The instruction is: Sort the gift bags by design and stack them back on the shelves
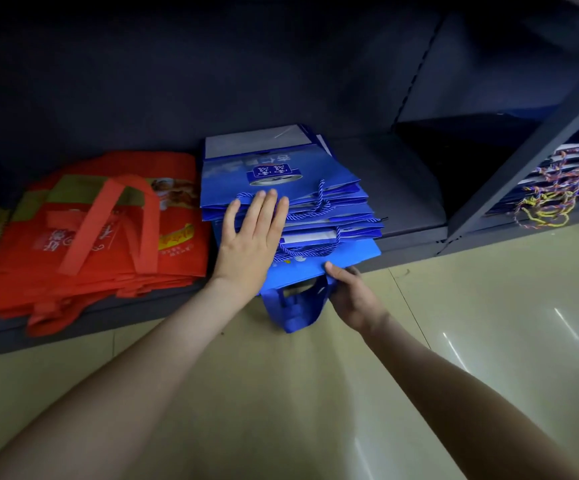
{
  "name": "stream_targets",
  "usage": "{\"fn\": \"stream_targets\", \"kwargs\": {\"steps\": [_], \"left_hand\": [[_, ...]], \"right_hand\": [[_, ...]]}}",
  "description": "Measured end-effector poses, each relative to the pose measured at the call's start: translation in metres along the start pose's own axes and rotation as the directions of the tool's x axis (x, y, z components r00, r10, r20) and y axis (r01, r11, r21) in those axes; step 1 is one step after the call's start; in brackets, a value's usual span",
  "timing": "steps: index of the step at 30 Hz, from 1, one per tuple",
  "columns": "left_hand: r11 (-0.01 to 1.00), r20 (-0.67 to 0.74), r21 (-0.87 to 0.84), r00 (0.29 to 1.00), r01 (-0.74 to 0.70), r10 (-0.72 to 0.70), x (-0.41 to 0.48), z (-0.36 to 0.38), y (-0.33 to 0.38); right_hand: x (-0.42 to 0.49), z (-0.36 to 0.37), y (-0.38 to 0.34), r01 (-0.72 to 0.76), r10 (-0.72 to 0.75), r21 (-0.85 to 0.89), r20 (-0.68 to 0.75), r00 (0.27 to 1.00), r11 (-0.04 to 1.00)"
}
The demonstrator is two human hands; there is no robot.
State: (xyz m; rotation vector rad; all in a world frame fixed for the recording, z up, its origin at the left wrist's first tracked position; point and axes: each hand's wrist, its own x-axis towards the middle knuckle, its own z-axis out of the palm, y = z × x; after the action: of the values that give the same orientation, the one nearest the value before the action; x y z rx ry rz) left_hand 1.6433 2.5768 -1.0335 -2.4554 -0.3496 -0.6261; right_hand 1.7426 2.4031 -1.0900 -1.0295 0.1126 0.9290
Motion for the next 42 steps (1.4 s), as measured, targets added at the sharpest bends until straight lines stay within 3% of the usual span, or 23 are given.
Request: {"fn": "stream_targets", "kwargs": {"steps": [5, 8, 11, 13, 16, 18, 19, 20, 23, 28, 29, 31, 33, 35, 37, 42], "left_hand": [[1.000, 0.027, -0.012, 0.999, -0.029, 0.029, 0.010, -0.007, -0.012], [0.999, 0.027, -0.029, 0.999, -0.039, 0.040, 0.014, -0.011, -0.015], [0.998, 0.029, -0.031, 0.998, -0.061, 0.062, 0.014, -0.011, -0.016], [0.997, 0.031, -0.018, 0.997, -0.071, 0.072, 0.013, -0.009, -0.017], [0.992, 0.008, -0.018, 0.992, -0.125, 0.125, 0.005, -0.003, -0.016], [0.969, -0.052, -0.005, 0.968, -0.248, 0.247, -0.006, 0.004, -0.016], [0.946, -0.084, 0.017, 0.942, -0.325, 0.325, -0.013, 0.007, -0.017], [0.919, -0.108, 0.039, 0.912, -0.393, 0.395, -0.018, 0.010, -0.017], [0.857, -0.080, 0.017, 0.854, -0.515, 0.514, -0.022, 0.007, -0.018], [0.869, 0.032, -0.134, 0.874, -0.476, 0.484, -0.007, -0.019, -0.026], [0.877, 0.035, -0.201, 0.891, -0.437, 0.452, -0.004, -0.025, -0.027], [0.894, 0.170, -0.254, 0.892, -0.370, 0.418, -0.002, -0.035, -0.029], [0.901, 0.342, -0.202, 0.834, -0.384, 0.432, -0.001, -0.038, -0.030], [0.882, 0.425, -0.127, 0.778, -0.454, 0.462, -0.005, -0.037, -0.027], [0.881, 0.449, -0.149, 0.763, -0.449, 0.464, -0.008, -0.034, -0.025], [0.889, 0.312, -0.238, 0.835, -0.392, 0.452, -0.007, -0.035, -0.032]], "right_hand": [[0.001, 0.008, -0.002, -0.046, 0.042, 0.057, 0.057, 0.997, 0.997], [-0.007, 0.007, -0.008, -0.104, 0.108, -0.047, 0.088, 0.990, 0.993], [-0.020, 0.012, -0.007, -0.080, 0.083, -0.271, -0.003, 0.997, 0.959], [-0.030, 0.015, -0.006, -0.035, -0.015, -0.503, -0.096, 0.995, 0.864], [-0.041, 0.013, -0.007, 0.024, -0.255, -0.809, -0.157, 0.954, 0.588], [-0.045, 0.009, -0.010, 0.045, -0.365, -0.911, -0.119, 0.923, 0.409], [-0.047, 0.008, -0.011, 0.057, -0.381, -0.924, -0.099, 0.919, 0.377], [-0.048, 0.008, -0.012, 0.067, -0.374, -0.909, -0.102, 0.922, 0.412], [-0.050, 0.011, -0.016, 0.028, -0.225, -0.711, -0.185, 0.957, 0.702], [-0.049, 0.018, -0.038, 0.030, -0.079, -0.405, -0.105, 0.991, 0.914], [-0.049, 0.021, -0.044, 0.042, -0.082, -0.378, -0.091, 0.992, 0.925], [-0.050, 0.029, -0.054, 0.059, -0.087, -0.354, -0.063, 0.994, 0.933], [-0.051, 0.036, -0.059, 0.074, -0.097, -0.334, -0.054, 0.994, 0.940], [-0.051, 0.037, -0.058, 0.079, -0.105, -0.332, -0.060, 0.993, 0.940], [-0.051, 0.036, -0.056, 0.087, -0.120, -0.337, -0.080, 0.990, 0.938], [-0.054, 0.025, -0.058, 0.083, -0.125, -0.511, -0.049, 0.991, 0.856]]}}
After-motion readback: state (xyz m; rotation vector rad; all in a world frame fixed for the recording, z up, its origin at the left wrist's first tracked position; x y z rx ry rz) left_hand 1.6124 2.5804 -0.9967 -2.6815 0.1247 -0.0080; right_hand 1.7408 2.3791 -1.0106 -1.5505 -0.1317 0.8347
